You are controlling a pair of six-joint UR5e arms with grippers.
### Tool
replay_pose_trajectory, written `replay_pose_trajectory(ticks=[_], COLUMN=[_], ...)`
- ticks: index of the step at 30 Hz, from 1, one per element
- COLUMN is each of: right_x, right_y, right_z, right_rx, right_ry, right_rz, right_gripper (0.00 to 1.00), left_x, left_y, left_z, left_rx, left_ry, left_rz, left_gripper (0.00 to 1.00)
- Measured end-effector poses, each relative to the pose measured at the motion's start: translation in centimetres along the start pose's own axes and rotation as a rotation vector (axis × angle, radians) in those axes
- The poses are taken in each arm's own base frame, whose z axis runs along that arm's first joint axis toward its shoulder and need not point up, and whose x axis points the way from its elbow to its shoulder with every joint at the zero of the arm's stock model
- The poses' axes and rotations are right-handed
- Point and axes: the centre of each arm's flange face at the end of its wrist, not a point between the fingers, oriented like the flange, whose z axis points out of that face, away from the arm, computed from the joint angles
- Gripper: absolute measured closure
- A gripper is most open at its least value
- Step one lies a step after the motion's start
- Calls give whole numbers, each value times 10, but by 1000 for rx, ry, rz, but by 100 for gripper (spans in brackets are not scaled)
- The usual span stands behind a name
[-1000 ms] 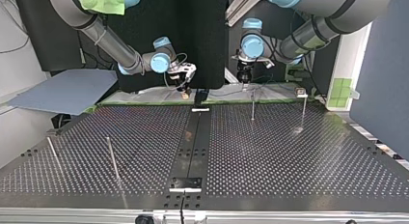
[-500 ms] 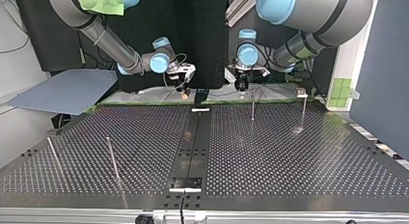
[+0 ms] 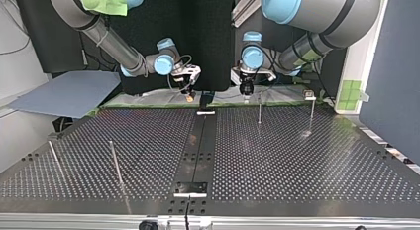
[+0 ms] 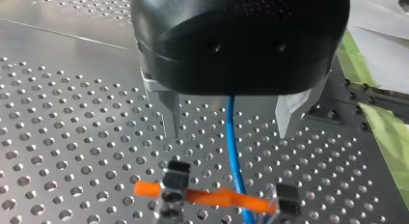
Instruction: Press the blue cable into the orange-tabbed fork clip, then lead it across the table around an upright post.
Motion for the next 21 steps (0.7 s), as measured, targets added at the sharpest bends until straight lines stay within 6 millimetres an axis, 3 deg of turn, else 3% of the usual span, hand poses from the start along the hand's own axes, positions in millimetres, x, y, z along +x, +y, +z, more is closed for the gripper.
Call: replay_pose_trajectory(ticks=[14,15,16,17,19,20,21], right_x=[0,0,0,0,0,0,0], right_y=[0,0,0,0,0,0,0], right_z=[0,0,0,0,0,0,0], right_rx=[0,0,0,0,0,0,0], right_ry=[-2,-2,-2,-2,-2,-2,-2], right_rz=[0,0,0,0,0,0,0], right_gripper=[100,100,100,100,100,100,100], left_x=[2,2,2,2,2,2,2], left_y=[-2,-3,-3,-4,-4,-5,-5], left_z=[-3,-4,-4,-4,-4,-4,-4], left_rx=[-12,-11,-11,-11,-10,-10,-10], left_ry=[13,13,13,13,12,12,12], left_rz=[113,123,130,137,154,160,169], left_gripper=[2,10,25,25,53,53,69])
